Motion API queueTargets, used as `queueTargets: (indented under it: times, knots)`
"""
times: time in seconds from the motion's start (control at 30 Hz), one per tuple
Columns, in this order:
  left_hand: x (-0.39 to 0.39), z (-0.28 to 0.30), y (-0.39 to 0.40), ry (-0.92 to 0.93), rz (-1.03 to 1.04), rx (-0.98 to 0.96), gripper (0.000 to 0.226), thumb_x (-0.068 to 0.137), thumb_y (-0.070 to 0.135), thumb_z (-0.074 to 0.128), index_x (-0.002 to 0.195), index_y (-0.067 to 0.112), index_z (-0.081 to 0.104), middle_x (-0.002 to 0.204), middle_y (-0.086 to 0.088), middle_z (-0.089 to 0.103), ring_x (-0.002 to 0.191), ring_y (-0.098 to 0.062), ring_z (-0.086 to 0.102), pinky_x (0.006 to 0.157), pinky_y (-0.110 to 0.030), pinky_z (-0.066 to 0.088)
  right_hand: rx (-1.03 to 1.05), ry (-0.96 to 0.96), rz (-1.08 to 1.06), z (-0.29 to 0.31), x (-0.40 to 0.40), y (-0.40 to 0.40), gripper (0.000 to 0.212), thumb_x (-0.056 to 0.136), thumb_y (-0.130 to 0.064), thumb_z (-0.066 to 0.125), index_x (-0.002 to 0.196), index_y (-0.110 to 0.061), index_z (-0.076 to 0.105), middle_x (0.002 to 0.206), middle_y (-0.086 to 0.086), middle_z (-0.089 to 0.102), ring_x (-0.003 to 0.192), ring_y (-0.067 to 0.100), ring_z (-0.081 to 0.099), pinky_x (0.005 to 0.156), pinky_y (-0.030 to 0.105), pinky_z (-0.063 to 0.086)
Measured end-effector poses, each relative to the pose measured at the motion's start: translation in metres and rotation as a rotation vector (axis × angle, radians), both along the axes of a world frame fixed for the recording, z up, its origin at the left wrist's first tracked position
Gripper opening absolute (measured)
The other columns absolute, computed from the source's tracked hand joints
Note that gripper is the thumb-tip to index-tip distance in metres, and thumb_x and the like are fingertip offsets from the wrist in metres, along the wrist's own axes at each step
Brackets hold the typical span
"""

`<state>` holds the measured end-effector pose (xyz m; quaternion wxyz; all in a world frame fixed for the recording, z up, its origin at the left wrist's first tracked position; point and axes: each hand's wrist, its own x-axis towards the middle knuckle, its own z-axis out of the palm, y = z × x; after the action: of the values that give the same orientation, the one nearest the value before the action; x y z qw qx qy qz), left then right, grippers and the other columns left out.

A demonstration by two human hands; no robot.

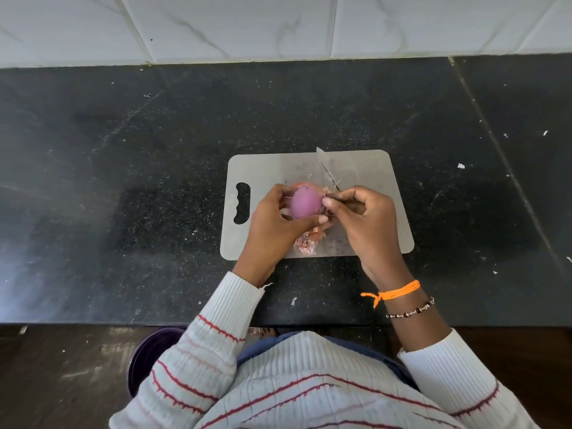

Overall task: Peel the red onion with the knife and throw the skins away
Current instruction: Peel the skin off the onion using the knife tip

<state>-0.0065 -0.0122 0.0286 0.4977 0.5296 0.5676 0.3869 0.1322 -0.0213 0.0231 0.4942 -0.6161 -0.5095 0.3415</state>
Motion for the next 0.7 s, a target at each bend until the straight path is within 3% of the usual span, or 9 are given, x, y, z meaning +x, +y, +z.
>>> queueTargets:
  times: [0.13, 0.3, 0.43, 0.57, 0.63, 0.7]
  knots:
    - [0.001, 0.002, 0.000, 0.006, -0.015, 0.017, 0.050, 0.063, 0.023, 0.083, 0.106, 0.020, 0.058, 0.101, 0.006, 0.065, 0.097, -0.009, 0.062, 0.085, -0.034, 0.055, -0.023, 0.017, 0.019, 0.003, 0.002, 0.000, 0.005, 0.085, -0.014, 0.065, 0.088, -0.010, 0.067, 0.078, 0.001, 0.068, 0.073, 0.010, 0.066, 0.066, 0.022, 0.056]
    - [0.003, 0.000, 0.000, 0.000, -0.019, -0.006, 0.048, 0.068, 0.024, 0.081, 0.110, 0.018, 0.058, 0.101, 0.004, 0.066, 0.096, -0.015, 0.064, 0.085, -0.039, 0.056, -0.001, -0.301, 0.094, -0.003, -0.001, 0.005, 0.014, 0.094, -0.014, 0.051, 0.100, -0.004, 0.059, 0.091, 0.006, 0.061, 0.083, 0.015, 0.057, 0.069, 0.021, 0.044]
    - [-0.002, 0.002, -0.001, -0.241, -0.072, -0.133, 0.044, 0.076, 0.010, 0.073, 0.117, 0.006, 0.055, 0.105, -0.009, 0.069, 0.092, -0.021, 0.068, 0.079, -0.030, 0.057, -0.009, -0.482, 0.039, -0.011, 0.009, 0.013, 0.010, 0.095, -0.009, 0.045, 0.100, -0.003, 0.053, 0.097, 0.007, 0.052, 0.085, 0.013, 0.045, 0.068, 0.017, 0.030]
    - [-0.008, 0.007, 0.000, -0.477, -0.073, -0.205, 0.024, 0.081, 0.003, 0.062, 0.104, 0.007, 0.060, 0.091, -0.002, 0.073, 0.082, -0.016, 0.070, 0.071, -0.023, 0.058, -0.030, -0.523, 0.062, -0.014, 0.018, 0.023, 0.009, 0.093, -0.009, 0.049, 0.098, -0.005, 0.055, 0.098, 0.008, 0.057, 0.088, 0.018, 0.051, 0.072, 0.025, 0.036]
    - [-0.009, 0.008, 0.001, -0.509, -0.060, -0.202, 0.025, 0.075, 0.006, 0.065, 0.100, 0.008, 0.061, 0.088, 0.002, 0.074, 0.080, -0.015, 0.070, 0.068, -0.021, 0.057, 0.000, -0.500, 0.079, -0.014, 0.019, 0.025, 0.006, 0.090, -0.007, 0.054, 0.094, -0.006, 0.059, 0.093, 0.007, 0.062, 0.087, 0.020, 0.056, 0.070, 0.024, 0.040]
    - [-0.010, 0.007, 0.002, -0.491, -0.046, -0.206, 0.034, 0.072, 0.010, 0.068, 0.105, 0.006, 0.061, 0.097, -0.003, 0.072, 0.084, -0.018, 0.070, 0.070, -0.023, 0.057, 0.011, -0.430, 0.097, -0.010, 0.015, 0.025, 0.010, 0.088, -0.003, 0.057, 0.093, -0.008, 0.063, 0.091, 0.005, 0.066, 0.085, 0.017, 0.061, 0.068, 0.018, 0.045]
